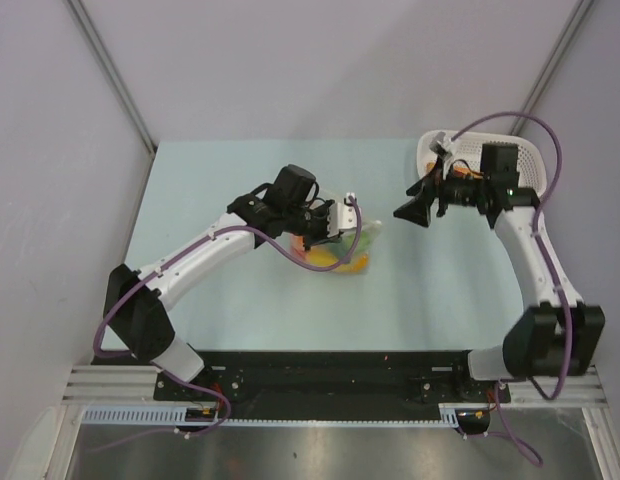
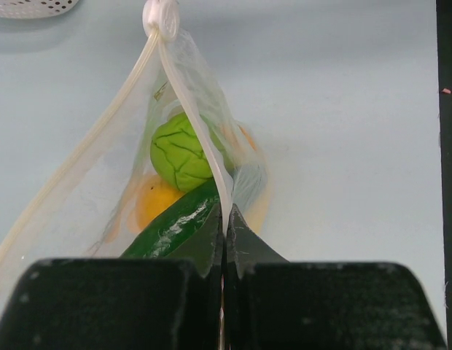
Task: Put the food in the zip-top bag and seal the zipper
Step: Zip the zipper food storage bag at the center of the board.
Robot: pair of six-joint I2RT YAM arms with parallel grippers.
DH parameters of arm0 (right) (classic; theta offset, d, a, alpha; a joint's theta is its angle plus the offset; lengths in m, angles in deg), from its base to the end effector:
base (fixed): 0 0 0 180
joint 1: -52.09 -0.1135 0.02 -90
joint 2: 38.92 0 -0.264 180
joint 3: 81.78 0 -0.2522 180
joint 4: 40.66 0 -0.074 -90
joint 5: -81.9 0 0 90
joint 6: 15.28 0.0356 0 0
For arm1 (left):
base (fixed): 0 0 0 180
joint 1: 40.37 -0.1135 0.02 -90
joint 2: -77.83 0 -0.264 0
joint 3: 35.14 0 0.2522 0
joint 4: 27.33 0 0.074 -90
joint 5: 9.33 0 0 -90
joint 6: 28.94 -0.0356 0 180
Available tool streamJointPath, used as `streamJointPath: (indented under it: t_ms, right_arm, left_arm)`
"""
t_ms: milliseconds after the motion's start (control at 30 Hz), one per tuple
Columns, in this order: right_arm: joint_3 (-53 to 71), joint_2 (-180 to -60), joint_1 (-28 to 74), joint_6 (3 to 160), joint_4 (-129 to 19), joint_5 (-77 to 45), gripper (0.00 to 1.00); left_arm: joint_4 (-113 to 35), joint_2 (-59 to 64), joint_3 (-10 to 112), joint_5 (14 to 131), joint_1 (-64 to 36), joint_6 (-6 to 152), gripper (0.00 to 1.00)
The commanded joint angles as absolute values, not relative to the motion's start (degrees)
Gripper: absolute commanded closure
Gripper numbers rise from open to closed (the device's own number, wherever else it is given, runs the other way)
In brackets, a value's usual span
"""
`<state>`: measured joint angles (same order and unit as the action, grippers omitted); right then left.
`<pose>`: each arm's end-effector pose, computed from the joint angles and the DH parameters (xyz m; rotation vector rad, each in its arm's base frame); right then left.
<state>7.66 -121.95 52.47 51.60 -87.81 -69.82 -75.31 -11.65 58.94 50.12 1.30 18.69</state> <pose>0.3082 0.0293 0.3507 -0.9069 1.7748 0.9387 0.2457 -0.2429 0.3258 1.7095 1.5002 -0.6109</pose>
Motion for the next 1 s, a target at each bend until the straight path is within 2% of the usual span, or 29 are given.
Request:
streamJointPath:
  t_ms: [0,133,267,433,567,767,900,933,967]
  right_arm:
    - [24.71,-108.82,49.55,47.29,-76.33,-68.14,0.14]
    - [34.33,-103.35,46.03,47.99,-62.02,-63.57,0.20]
    - [36.73,-104.84,43.05,51.06,-55.40,-62.34,0.30]
    - [38.58,-106.51,40.67,54.58,-45.48,-60.93,0.36]
    - [38.66,-107.48,39.96,56.26,-42.91,-60.84,0.53]
    - [38.66,-107.83,39.87,56.00,-42.03,-61.89,0.68]
    - [38.58,-107.39,39.61,55.38,-42.29,-63.21,0.70]
    - [38.58,-107.13,39.44,55.21,-42.46,-63.56,0.69]
    - [38.58,-106.61,38.83,54.25,-42.73,-63.56,0.63]
  left_arm:
    - [-72.56,-9.54,61.06,48.24,1.29,22.56,1.00]
    - [-73.61,-9.01,60.71,48.06,1.29,22.30,1.00]
    - [-74.05,-8.40,60.10,47.97,1.29,22.03,1.00]
    - [-73.61,-7.69,59.22,48.24,1.29,21.59,1.00]
    - [-73.88,-8.04,58.78,48.59,1.29,21.77,1.00]
    - [-73.61,-7.69,58.34,48.33,1.37,22.12,1.00]
    - [-73.61,-7.60,57.99,48.85,1.46,21.86,1.00]
    - [-73.61,-7.60,57.90,48.94,1.37,21.86,1.00]
    - [-73.70,-7.69,57.81,48.94,1.37,21.68,1.00]
